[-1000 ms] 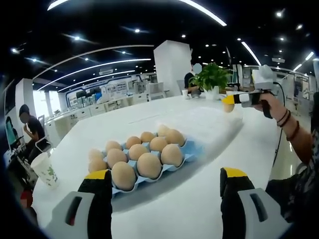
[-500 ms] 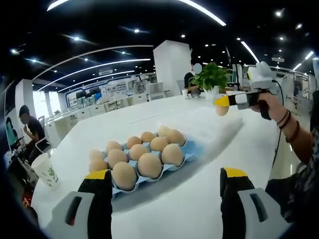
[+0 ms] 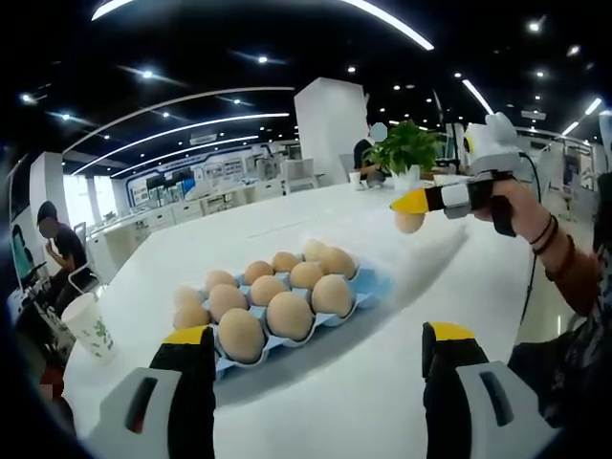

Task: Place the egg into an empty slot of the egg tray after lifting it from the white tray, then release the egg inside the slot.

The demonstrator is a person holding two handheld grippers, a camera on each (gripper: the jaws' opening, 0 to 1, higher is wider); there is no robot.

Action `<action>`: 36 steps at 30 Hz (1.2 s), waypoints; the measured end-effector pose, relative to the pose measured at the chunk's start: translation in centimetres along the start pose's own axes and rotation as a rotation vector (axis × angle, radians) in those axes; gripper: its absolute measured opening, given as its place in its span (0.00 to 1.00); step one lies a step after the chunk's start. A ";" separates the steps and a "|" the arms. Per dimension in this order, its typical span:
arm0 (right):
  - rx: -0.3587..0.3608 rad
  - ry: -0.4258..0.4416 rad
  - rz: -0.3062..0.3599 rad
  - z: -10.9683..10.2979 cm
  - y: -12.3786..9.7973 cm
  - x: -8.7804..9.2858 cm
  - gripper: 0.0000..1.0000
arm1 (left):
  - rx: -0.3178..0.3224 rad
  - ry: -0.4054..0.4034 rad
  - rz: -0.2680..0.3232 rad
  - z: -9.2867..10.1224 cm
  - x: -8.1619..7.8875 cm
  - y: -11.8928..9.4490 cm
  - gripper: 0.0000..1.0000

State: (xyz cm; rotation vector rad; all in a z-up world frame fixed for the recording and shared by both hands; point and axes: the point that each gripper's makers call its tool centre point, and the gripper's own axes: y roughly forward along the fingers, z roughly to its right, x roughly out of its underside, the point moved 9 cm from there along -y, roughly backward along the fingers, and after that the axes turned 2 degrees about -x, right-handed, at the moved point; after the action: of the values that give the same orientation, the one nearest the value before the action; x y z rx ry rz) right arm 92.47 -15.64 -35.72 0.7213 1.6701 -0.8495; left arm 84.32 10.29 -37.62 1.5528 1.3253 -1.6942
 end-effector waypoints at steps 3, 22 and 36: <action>-0.024 -0.007 -0.005 -0.7 0.5 0.2 0.29 | -0.002 0.000 -0.001 -0.1 0.0 0.1 0.91; -0.194 -0.033 0.001 -5.1 3.6 2.7 0.29 | -0.001 -0.011 -0.005 -0.4 0.2 0.5 0.91; -0.219 -0.087 0.037 -5.5 5.1 4.7 0.29 | -0.002 -0.028 -0.007 -0.7 0.9 0.4 0.90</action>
State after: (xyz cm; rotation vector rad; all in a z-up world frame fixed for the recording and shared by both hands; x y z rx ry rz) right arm 92.49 -8.04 -40.22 0.5554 1.6365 -0.6499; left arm 84.82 10.98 -38.54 1.5201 1.3196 -1.7122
